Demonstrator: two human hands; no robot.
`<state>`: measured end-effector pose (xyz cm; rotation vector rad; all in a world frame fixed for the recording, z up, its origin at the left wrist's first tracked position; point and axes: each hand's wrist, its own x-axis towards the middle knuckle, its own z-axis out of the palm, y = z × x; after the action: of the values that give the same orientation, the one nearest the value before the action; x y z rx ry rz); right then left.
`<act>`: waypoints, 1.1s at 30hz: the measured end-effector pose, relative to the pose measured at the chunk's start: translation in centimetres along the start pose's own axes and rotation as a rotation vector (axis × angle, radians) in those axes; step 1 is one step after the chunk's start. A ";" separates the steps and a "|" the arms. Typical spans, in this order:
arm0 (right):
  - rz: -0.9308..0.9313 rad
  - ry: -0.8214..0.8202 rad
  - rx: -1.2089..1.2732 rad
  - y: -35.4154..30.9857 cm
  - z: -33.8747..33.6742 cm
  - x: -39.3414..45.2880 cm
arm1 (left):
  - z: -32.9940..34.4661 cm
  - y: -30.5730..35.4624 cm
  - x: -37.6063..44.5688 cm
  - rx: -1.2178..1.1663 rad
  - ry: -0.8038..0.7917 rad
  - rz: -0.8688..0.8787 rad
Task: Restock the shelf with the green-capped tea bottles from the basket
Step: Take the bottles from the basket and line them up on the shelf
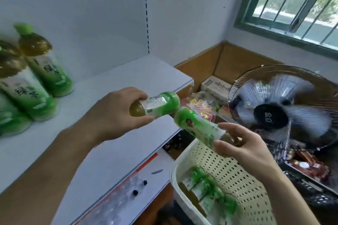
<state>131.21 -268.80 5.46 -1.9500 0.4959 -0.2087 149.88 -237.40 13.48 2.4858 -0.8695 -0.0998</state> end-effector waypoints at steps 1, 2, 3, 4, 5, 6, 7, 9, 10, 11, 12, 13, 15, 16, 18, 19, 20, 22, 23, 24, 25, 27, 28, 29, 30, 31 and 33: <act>-0.046 -0.018 -0.064 -1.3 0.1 0.2 | -1.6 -0.6 -0.2 0.055 -0.019 0.019; -0.093 -0.034 -0.123 -2.2 0.2 0.5 | -3.0 -1.1 -0.4 0.106 -0.032 0.036; -0.129 -0.046 -0.167 -3.4 0.4 0.8 | -4.3 -1.5 -0.7 0.161 -0.045 0.042; -0.165 -0.054 -0.204 -4.4 0.6 1.2 | -5.6 -1.9 -1.0 0.217 -0.061 0.045; -0.200 -0.064 -0.242 -5.6 1.1 1.6 | -6.8 -2.3 -1.5 0.268 -0.075 0.046; -0.242 -0.079 -0.276 -7.0 1.7 2.0 | -8.0 -2.7 -2.1 0.307 -0.085 0.045; -0.289 -0.093 -0.309 -8.4 2.3 2.3 | -9.1 -3.1 -2.7 0.337 -0.091 0.046; -0.389 -0.112 -0.361 -10.6 3.5 3.1 | -11.2 -3.9 -4.0 0.375 -0.083 0.047; -0.421 -0.117 -0.360 -11.6 4.2 3.4 | -12.0 -4.3 -4.6 0.381 -0.072 0.043; -0.441 -0.126 -0.351 -12.6 4.9 3.7 | -12.6 -4.7 -5.3 0.382 -0.062 0.034; -0.459 -0.141 -0.348 -13.6 5.7 4.1 | -13.2 -4.9 -6.0 0.380 -0.051 0.026; -0.484 -0.154 -0.350 -14.7 6.6 4.3 | -13.7 -5.2 -6.6 0.377 -0.034 0.017; -0.578 -0.167 -0.341 -16.5 8.3 5.0 | -14.7 -5.8 -7.5 0.366 0.011 -0.005; -0.625 -0.167 -0.329 -17.5 9.2 5.3 | -15.1 -6.1 -7.9 0.363 0.030 -0.026; -0.649 -0.181 -0.276 -19.3 10.8 6.4 | -15.8 -7.0 -8.7 0.367 0.061 -0.071; -0.635 -0.208 -0.248 -20.2 11.6 6.9 | -16.1 -7.3 -9.0 0.372 0.073 -0.092; -0.628 -0.245 -0.238 -21.2 12.6 7.4 | -16.3 -7.5 -9.4 0.375 0.085 -0.114; -0.660 -0.304 -0.280 -23.2 14.8 8.5 | -16.6 -7.9 -10.3 0.389 0.096 -0.157; -0.688 -0.321 -0.334 -24.0 16.0 8.8 | -16.7 -8.2 -10.7 0.401 0.095 -0.171; -0.723 -0.330 -0.400 -24.8 17.0 9.1 | -16.8 -8.3 -11.1 0.408 0.096 -0.186; -0.758 -0.331 -0.467 -25.5 18.1 9.4 | -16.9 -8.4 -11.6 0.411 0.096 -0.208; -0.840 -0.296 -0.572 -26.9 20.2 9.8 | -16.9 -8.4 -12.4 0.428 0.085 -0.248; -0.875 -0.283 -0.607 -27.6 21.4 9.8 | -16.9 -8.4 -12.6 0.449 0.075 -0.264; -0.894 -0.281 -0.634 -28.2 22.5 9.8 | -17.0 -8.3 -12.8 0.471 0.065 -0.281; -0.902 -0.276 -0.663 -28.6 23.6 9.8 | -17.2 -8.3 -12.9 0.491 0.057 -0.298; -0.906 -0.265 -0.704 -29.1 24.6 9.8 | -17.4 -8.3 -13.1 0.507 0.052 -0.312; -0.916 -0.231 -0.812 -30.0 26.1 9.4 | -17.6 -8.5 -13.5 0.525 0.040 -0.342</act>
<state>156.58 -240.64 20.87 -2.8411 -0.6071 -0.3870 147.98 -215.99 23.54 3.0974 -0.4860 0.0737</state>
